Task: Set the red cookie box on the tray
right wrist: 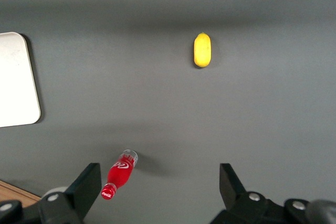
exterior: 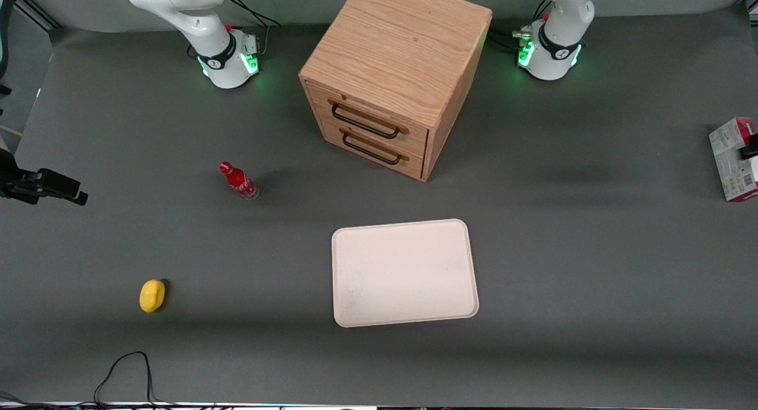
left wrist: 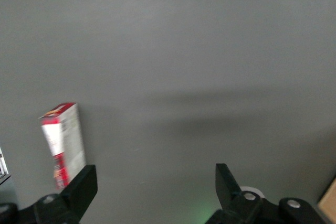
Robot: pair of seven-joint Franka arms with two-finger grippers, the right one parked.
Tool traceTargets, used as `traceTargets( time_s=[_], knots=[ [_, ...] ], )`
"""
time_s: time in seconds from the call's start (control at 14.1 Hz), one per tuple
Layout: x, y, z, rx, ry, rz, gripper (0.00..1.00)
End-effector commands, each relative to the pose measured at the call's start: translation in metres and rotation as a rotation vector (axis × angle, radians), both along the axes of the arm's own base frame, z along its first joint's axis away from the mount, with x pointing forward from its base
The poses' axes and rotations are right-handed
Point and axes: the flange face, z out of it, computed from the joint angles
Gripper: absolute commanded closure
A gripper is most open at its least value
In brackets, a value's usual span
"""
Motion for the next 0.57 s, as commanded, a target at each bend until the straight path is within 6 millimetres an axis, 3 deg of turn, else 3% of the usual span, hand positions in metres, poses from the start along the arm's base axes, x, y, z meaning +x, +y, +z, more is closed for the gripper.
traceTargets(
  time_s=[0.0, 0.21, 0.36, 0.5],
  knots=[
    [-0.046, 0.095, -0.013, -0.013, -0.014, 0.009, 0.00],
    [-0.094, 0.178, -0.030, -0.003, -0.021, 0.107, 0.00],
    [-0.118, 0.214, -0.041, 0.045, 0.007, 0.153, 0.00],
    [-0.135, 0.228, -0.043, 0.043, 0.016, 0.185, 0.00]
  ],
)
